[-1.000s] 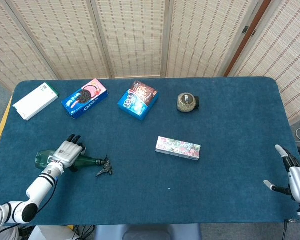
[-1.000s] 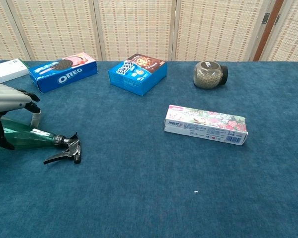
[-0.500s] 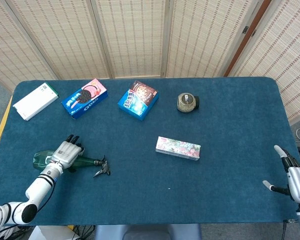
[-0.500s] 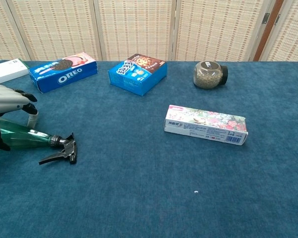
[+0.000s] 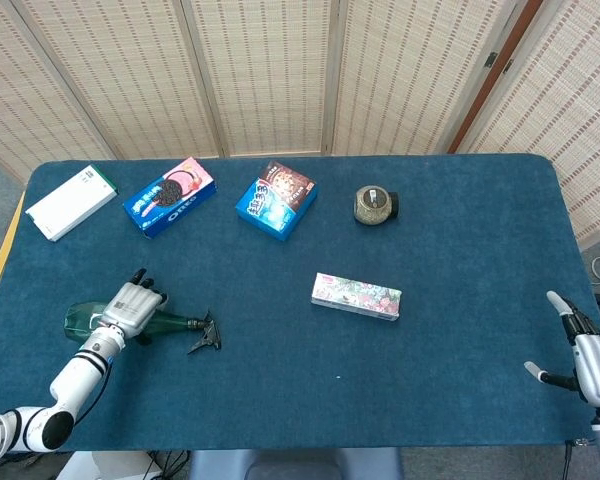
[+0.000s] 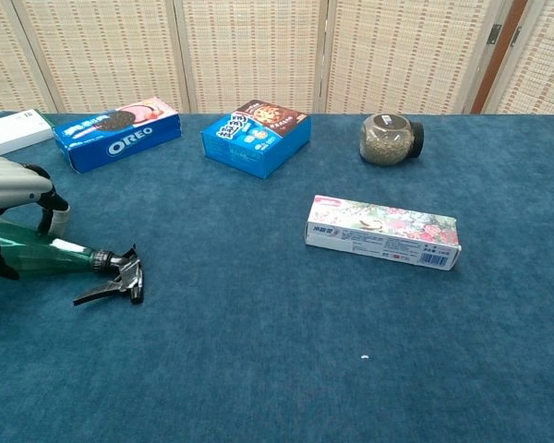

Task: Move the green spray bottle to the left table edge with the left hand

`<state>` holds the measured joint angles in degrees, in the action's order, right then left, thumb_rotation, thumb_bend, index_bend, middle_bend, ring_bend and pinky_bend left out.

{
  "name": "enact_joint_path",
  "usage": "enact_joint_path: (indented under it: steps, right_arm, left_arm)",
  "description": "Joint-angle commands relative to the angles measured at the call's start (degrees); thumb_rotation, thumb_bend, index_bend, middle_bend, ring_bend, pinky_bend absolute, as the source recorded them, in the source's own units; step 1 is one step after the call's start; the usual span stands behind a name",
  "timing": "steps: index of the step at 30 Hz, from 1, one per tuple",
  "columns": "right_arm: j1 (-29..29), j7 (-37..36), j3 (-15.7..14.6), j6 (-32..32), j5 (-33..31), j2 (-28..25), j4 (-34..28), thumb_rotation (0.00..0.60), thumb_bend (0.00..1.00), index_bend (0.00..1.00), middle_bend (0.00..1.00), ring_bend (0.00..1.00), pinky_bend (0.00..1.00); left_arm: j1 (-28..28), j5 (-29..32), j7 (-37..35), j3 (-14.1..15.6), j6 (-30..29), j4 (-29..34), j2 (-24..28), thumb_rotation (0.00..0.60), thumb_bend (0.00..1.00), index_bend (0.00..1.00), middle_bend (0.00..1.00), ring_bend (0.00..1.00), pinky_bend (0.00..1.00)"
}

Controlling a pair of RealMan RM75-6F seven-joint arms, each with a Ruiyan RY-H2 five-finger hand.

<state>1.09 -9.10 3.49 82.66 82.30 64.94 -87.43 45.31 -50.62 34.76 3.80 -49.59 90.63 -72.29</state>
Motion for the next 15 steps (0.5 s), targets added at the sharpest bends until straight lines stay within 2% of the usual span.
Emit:
enact_joint_path:
  steps: [1, 9, 15]
  right_arm:
    - [-0.01, -0.02, 0.02, 0.04, -0.01, 0.0, -0.03, 0.6, 0.0, 0.11, 0.16, 0.21, 0.41]
    - [0.09, 0.04, 0.15, 0.14, 0.13, -0.08, -0.2, 0.6, 0.0, 0.11, 0.16, 0.21, 0.41]
    - [0.11, 0.11, 0.2, 0.22, 0.14, -0.03, -0.31, 0.6, 0.0, 0.11, 0.16, 0.21, 0.41]
  left_arm:
    - [-0.56, -0.91, -0.98, -0.29, -0.73, 0.55, 0.53, 0.6, 0.0, 0.57, 0.47, 0.19, 0.0]
    - [-2.44, -4.23, -7.1, -2.21, -2.32, 2.85, 2.51, 0.6, 0.0, 0.62, 0.52, 0.23, 0.0]
    - [-4.59, -7.7, -15.7, -4.49, -3.19, 3.28, 3.12, 0.6, 0.0, 0.63, 0.53, 0.25, 0.02]
